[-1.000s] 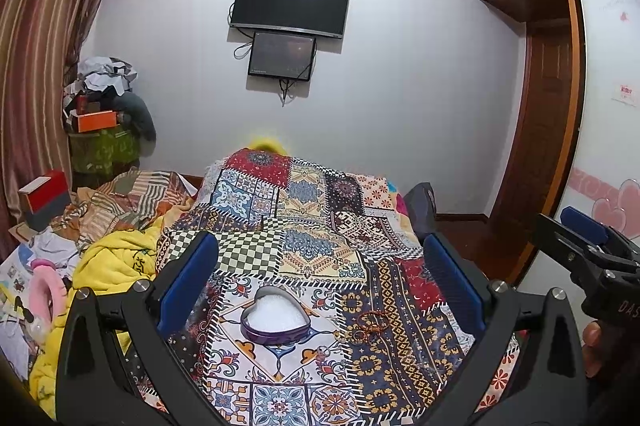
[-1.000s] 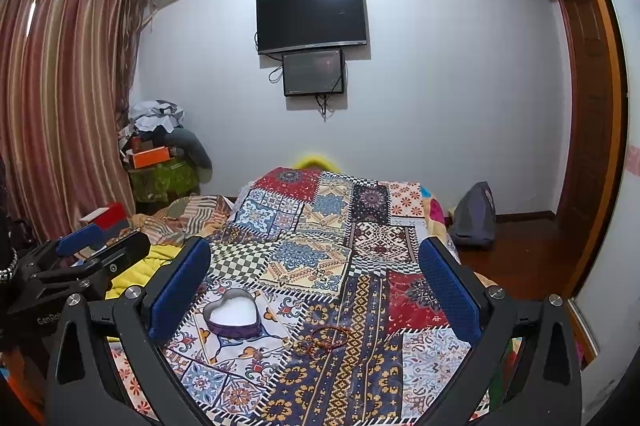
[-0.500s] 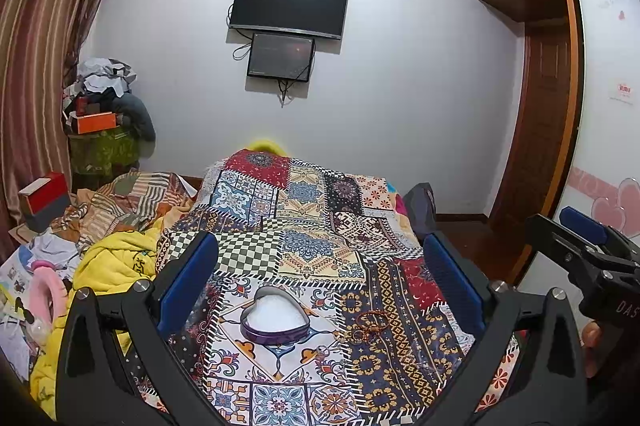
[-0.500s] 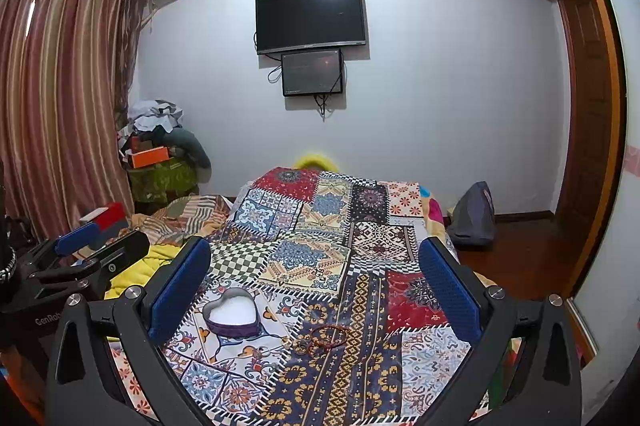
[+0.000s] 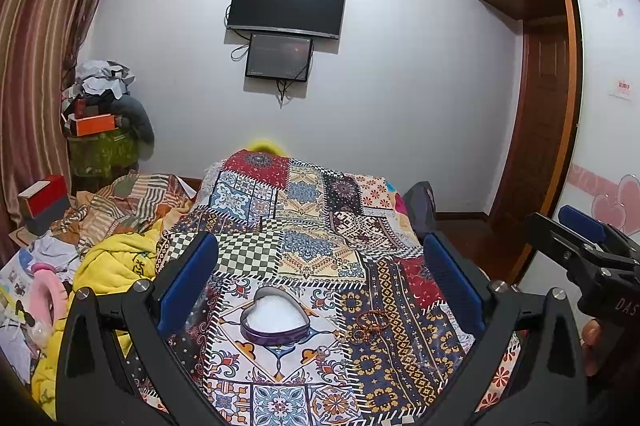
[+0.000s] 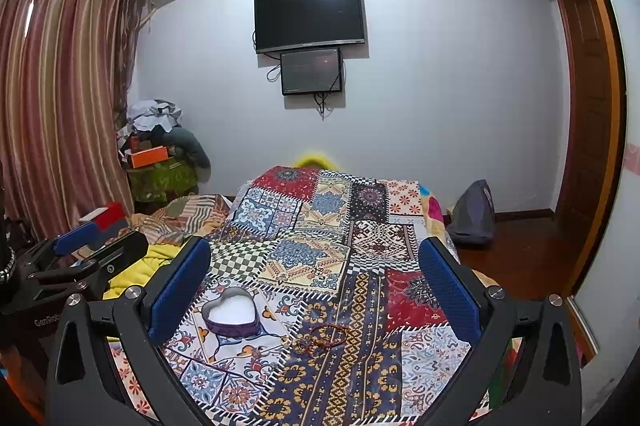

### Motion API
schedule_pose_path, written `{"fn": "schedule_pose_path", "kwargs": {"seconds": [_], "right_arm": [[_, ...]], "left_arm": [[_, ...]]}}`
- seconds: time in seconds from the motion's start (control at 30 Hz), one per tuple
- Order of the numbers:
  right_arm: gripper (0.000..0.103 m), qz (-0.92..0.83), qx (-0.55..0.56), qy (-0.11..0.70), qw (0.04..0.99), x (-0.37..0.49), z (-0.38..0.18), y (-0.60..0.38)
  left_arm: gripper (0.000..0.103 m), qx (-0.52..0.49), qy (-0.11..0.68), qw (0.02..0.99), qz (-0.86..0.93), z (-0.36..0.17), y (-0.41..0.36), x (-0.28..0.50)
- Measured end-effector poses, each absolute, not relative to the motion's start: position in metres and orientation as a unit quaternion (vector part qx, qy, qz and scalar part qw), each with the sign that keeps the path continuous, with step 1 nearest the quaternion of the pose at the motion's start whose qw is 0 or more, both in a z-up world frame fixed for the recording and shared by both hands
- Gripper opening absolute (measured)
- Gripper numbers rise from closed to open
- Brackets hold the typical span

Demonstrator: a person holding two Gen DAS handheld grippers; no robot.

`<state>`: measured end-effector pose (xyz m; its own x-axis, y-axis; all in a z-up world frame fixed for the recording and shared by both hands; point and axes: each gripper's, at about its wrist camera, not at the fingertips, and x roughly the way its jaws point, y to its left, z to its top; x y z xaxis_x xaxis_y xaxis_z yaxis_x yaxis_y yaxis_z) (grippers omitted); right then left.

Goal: Organize jewelry

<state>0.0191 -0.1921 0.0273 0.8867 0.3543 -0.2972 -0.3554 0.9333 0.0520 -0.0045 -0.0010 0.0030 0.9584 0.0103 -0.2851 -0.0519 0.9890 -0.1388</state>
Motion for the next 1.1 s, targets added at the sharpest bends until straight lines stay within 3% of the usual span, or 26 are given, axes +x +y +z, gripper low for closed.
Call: {"fn": "schedule_pose_path", "kwargs": {"seconds": [0.73, 1.1], "right_arm": [[0.103, 0.175, -0.004, 0.172, 0.969, 0.032, 0.020, -0.189], [0.103, 0.153, -0.015, 0.236, 0.960, 0.068, -0.014, -0.192]], "left_arm": [[0.103, -0.064, 0.160, 0.985, 0.014, -0.010, 0.001, 0.014], [0.103, -0.069, 0.218, 0.973, 0.022, -0.045, 0.010, 0.053]]}}
